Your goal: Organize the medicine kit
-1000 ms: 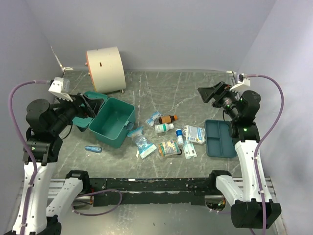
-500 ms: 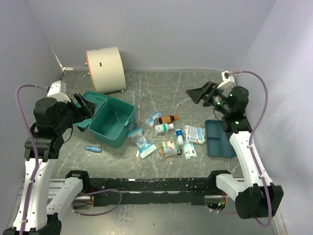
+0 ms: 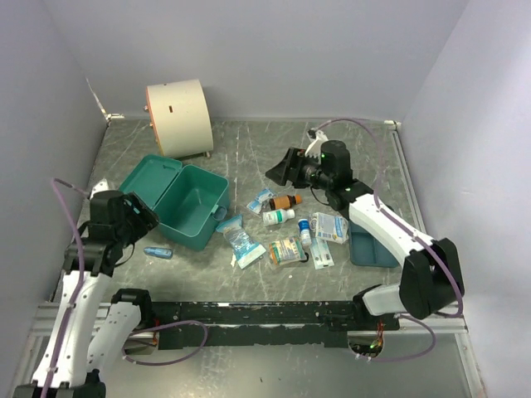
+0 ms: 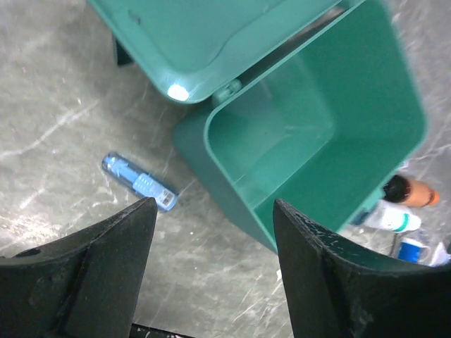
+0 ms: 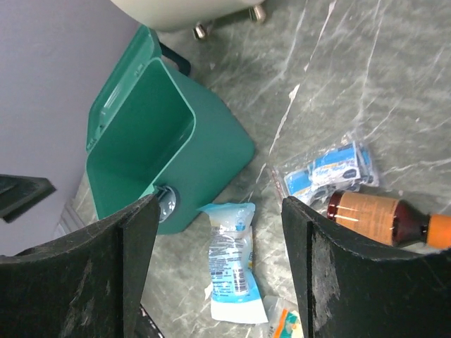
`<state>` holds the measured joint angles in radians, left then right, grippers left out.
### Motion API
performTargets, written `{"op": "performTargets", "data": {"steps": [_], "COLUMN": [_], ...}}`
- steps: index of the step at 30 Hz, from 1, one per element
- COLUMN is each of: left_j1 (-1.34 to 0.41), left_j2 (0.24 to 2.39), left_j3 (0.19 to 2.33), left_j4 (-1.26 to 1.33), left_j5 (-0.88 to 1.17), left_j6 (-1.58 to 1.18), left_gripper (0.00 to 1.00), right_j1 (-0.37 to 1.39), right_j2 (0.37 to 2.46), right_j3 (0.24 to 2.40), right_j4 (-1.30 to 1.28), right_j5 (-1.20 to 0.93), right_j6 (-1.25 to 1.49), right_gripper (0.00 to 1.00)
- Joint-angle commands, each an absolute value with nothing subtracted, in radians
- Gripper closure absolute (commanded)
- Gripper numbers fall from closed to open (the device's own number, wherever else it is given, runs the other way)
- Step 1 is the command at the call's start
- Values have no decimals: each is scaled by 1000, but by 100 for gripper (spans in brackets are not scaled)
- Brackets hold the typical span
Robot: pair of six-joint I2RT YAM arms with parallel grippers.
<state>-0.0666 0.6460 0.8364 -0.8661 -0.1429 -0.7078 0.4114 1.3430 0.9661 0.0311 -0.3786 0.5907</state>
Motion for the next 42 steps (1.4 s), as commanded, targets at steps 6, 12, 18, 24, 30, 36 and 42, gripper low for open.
{"op": "performTargets", "data": {"steps": [6,12,18,24,30,36,42], "left_j1": [-57,-57,-57,-57,-57,-57,-57], "left_j2": [729,804,850,919,958,945,929], "left_j3": [645,598,625,680,704,718,730], "left_j4": [-551,-466,-484,-516,-532,-574,-597], "left_j5": [-85,-135,-146,-71,-61,-117,-112], "left_j6": [-810,-780,-749,-667,-639,-671,-676], "left_gripper": [31,40,48,53,61,55,38], "right_j1": [457,457,457,457,459,571,634], "right_j2": [1402,1414,1430,1453,1457,1398,1486], "right_j3": [952,952,965,986,959,816,763], "right_j4": [95,62,38,-75,-192,-97,-53], "right_j5": [-322,-301,-282,-206,-64,110,151], "right_j6": [646,627,614,583,686,982,1298], "right_gripper": [30,30,30,31,35,36,37]}}
